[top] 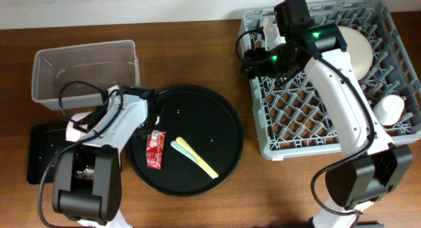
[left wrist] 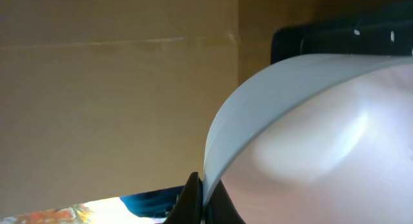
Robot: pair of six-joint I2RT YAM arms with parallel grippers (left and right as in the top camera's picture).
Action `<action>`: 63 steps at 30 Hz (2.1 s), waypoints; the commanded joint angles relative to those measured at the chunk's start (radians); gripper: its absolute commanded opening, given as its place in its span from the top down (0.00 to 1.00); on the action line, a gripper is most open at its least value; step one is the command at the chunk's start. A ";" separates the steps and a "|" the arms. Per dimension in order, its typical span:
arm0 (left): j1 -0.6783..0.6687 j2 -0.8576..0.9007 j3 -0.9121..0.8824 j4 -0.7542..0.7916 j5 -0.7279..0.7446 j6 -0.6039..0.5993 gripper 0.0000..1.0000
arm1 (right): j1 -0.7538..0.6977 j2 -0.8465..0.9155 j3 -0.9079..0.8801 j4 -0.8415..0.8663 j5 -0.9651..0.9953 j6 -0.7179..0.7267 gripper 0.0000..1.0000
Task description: Sort waste into correct bins and load items into the dishwasher rack
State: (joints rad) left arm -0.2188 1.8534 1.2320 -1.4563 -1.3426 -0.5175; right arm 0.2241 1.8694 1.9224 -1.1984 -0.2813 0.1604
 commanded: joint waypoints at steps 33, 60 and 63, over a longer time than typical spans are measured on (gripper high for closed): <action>0.011 -0.413 0.077 0.428 1.116 0.209 0.99 | 0.005 0.002 0.011 -0.029 0.005 -0.006 0.18; 0.150 -0.293 0.351 0.320 1.264 0.285 0.26 | 0.266 0.239 -0.067 0.035 0.000 -0.031 0.26; 0.288 -0.383 0.386 0.278 1.271 0.284 0.24 | 0.321 0.288 -0.068 0.077 0.003 -0.032 0.35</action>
State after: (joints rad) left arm -0.0639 1.5753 1.5703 -1.1469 -0.0254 -0.2447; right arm 0.4969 2.0995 1.8671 -1.1484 -0.2722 0.1341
